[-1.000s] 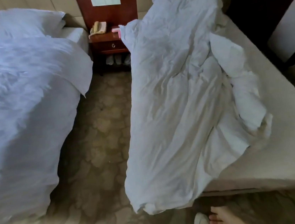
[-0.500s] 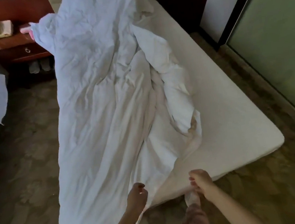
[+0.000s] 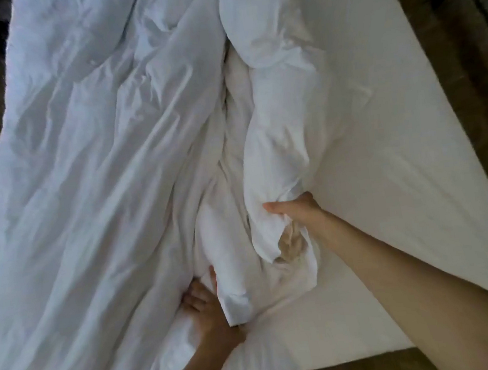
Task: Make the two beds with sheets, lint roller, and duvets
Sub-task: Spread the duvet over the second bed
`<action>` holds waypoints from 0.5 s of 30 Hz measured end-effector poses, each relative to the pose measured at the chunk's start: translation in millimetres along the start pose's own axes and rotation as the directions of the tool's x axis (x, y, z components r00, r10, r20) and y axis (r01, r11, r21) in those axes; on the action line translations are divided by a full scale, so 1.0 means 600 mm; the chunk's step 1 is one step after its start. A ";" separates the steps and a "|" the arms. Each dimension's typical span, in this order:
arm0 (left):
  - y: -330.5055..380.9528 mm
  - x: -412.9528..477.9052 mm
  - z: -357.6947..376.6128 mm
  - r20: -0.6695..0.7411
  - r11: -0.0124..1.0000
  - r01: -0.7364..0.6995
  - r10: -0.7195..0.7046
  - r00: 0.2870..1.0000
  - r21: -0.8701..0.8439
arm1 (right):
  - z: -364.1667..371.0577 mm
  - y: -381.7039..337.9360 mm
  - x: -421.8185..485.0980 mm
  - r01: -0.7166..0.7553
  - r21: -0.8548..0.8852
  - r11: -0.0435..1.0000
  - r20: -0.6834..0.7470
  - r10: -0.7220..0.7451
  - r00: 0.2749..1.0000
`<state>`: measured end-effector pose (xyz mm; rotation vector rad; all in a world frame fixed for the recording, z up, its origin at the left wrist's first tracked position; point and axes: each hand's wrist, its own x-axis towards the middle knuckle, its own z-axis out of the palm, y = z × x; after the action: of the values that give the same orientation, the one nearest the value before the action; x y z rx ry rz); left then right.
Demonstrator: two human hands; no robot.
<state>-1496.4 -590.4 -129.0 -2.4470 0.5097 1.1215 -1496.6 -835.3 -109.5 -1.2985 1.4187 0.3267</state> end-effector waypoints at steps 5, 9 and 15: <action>0.013 0.032 0.009 -0.066 0.992 -0.007 -0.001 0.998 -0.127 | -0.013 0.058 0.063 0.012 -0.136 0.991 -0.152 -0.032 0.988; -0.022 0.029 -0.002 -0.072 0.995 -0.076 0.071 0.995 -0.063 | -0.046 0.072 0.059 0.047 -0.256 0.965 -0.114 -0.079 0.990; -0.068 -0.023 -0.053 -0.107 0.916 -0.102 0.065 0.992 -0.388 | -0.062 0.072 -0.010 0.085 -0.242 0.967 -0.117 -0.116 0.986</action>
<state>-1465.3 -568.8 -90.9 -2.8581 0.4557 1.2521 -1552.9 -846.2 -111.9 -1.6063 1.4490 0.3554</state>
